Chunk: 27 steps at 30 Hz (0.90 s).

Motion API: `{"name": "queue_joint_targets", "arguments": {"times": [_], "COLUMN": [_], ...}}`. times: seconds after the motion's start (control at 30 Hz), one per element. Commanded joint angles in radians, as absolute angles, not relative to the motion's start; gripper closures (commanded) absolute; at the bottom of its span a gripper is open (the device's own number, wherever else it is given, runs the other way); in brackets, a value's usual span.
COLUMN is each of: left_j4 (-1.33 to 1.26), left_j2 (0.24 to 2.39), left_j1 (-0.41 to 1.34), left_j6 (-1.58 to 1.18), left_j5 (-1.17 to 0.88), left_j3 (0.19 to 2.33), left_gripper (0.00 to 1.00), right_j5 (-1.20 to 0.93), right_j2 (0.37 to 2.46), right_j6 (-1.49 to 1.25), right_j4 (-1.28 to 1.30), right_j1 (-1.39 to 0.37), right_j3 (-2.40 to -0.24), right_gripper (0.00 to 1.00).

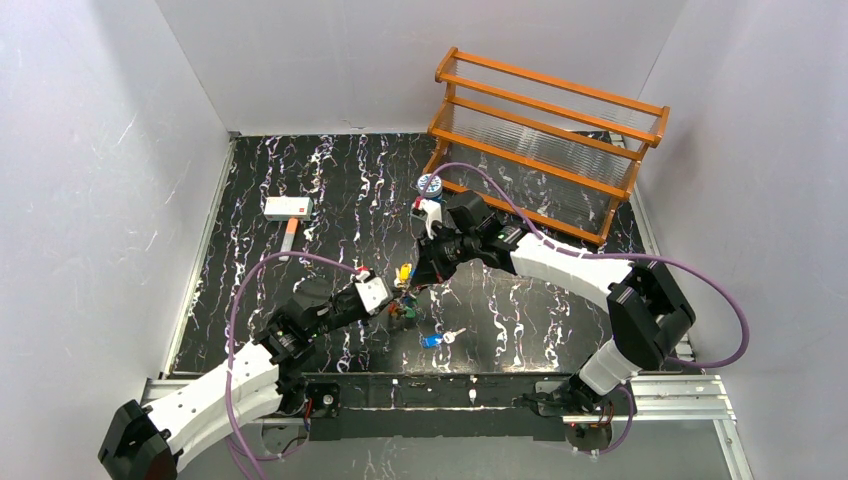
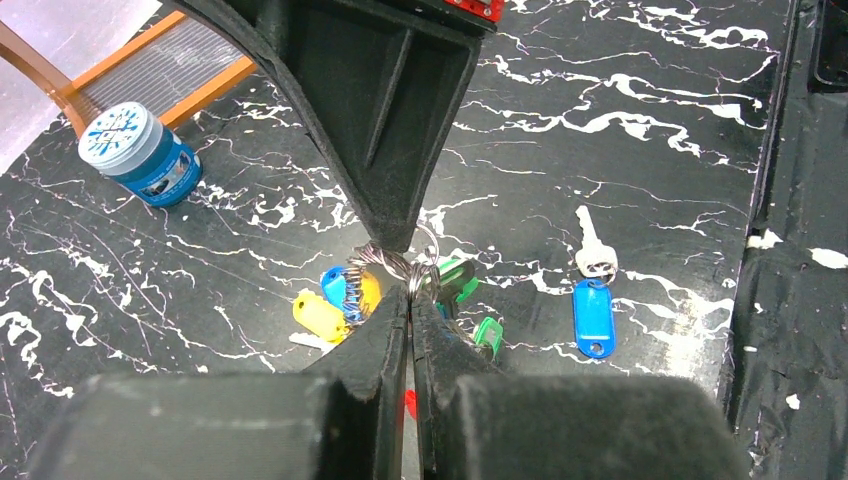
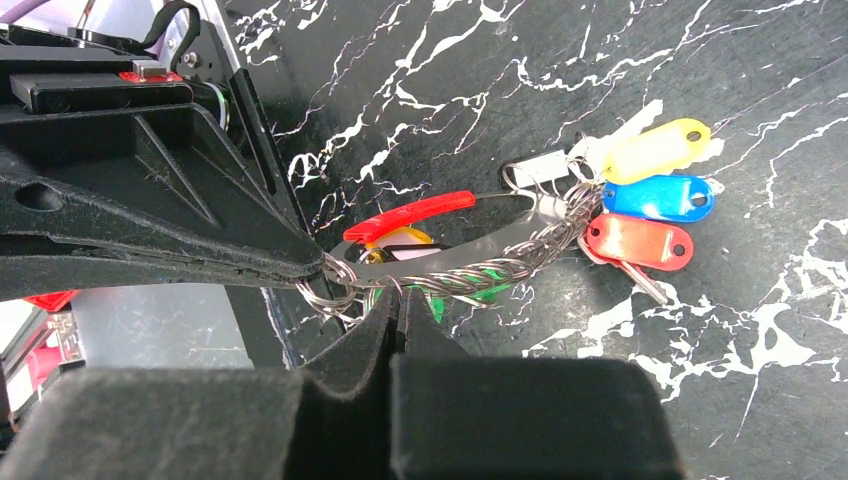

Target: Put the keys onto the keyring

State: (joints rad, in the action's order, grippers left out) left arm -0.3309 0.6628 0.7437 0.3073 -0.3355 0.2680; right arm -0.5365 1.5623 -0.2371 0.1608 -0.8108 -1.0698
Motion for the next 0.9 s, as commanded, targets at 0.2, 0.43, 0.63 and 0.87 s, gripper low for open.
{"name": "queue_joint_targets", "arguments": {"times": [0.2,0.43,0.63,0.87], "left_j4": [-0.227,-0.073,-0.032,-0.035], "left_j2": [0.594,0.618,0.646,0.641], "left_j1": [0.746,0.747,0.746,0.746], "left_j6": [0.414,0.586,0.66,0.658], "left_j5": [-0.382,-0.443,-0.457,-0.447], "left_j3": [0.276,0.321,0.36,0.385], "left_gripper": [1.0,1.0,0.86,0.68], "right_j5": [-0.566,-0.633,-0.685,-0.692], "right_j2": [1.567,1.559,1.529,1.479], "right_j6": [-0.266,-0.265,-0.238,-0.171], "right_j4": [0.143,0.107,0.067,0.056], "right_j1": [-0.746,-0.731,-0.731,-0.73], "right_j3": [-1.082,-1.071,-1.049,-1.028], "right_gripper": [0.99,0.99,0.99,0.99]}}
